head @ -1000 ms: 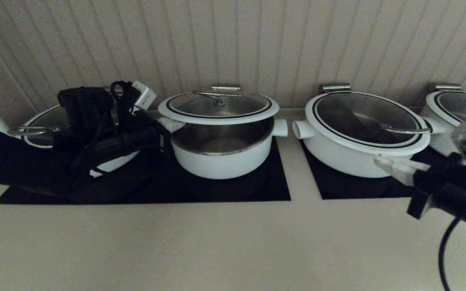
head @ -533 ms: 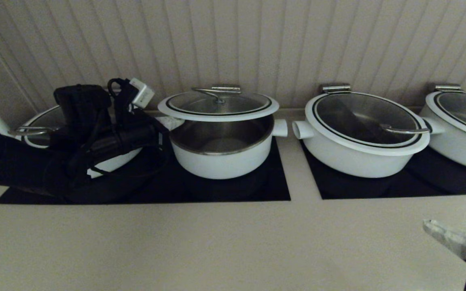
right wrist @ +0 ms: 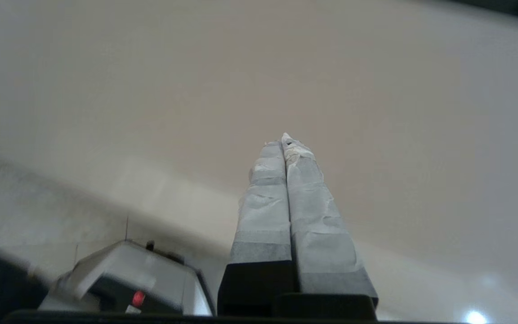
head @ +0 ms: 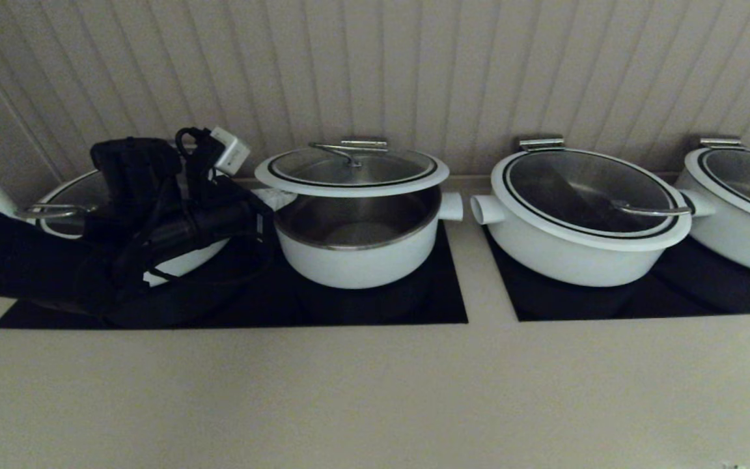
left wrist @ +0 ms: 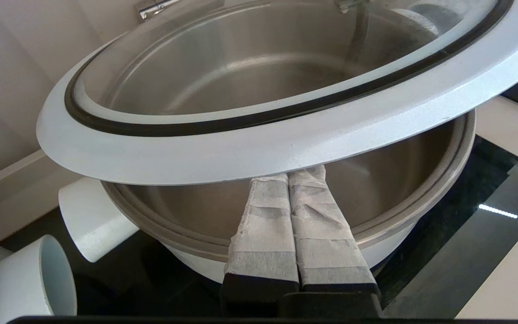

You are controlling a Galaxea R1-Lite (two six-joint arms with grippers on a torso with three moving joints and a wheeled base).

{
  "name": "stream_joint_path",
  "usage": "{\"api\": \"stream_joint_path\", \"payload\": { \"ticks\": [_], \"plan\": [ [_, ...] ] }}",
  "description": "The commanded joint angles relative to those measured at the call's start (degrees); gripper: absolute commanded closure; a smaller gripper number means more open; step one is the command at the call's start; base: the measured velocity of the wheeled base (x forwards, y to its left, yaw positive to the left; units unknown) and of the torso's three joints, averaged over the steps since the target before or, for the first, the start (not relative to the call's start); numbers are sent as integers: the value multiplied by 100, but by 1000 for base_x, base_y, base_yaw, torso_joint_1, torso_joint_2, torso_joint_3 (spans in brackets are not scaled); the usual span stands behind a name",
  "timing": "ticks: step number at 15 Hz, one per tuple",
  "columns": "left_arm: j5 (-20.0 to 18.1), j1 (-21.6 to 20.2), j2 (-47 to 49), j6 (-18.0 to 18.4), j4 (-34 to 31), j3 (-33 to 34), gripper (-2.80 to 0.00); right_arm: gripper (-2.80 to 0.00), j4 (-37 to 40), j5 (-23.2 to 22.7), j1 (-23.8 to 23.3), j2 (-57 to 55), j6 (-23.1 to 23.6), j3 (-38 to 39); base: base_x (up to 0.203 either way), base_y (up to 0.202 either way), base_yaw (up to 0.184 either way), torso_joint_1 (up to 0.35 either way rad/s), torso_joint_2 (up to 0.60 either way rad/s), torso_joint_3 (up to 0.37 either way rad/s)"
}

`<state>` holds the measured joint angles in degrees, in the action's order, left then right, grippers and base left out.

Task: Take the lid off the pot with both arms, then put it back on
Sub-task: Open the pot lid completely

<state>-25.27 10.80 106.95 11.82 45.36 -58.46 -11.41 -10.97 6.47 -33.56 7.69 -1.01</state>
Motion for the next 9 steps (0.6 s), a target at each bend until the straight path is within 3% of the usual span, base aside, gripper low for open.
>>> {"api": "stream_joint_path", "payload": {
  "ticks": [1,9],
  "plan": [
    [-13,1,77,4,25,-48,0,0,1971,45,56,1258,-81,-272,0,0,0,0,0,0],
    [-13,1,124,-5,21,-245,0,0,1900,191,100,1762,-345,-369,0,0,0,0,0,0]
  ]
}}
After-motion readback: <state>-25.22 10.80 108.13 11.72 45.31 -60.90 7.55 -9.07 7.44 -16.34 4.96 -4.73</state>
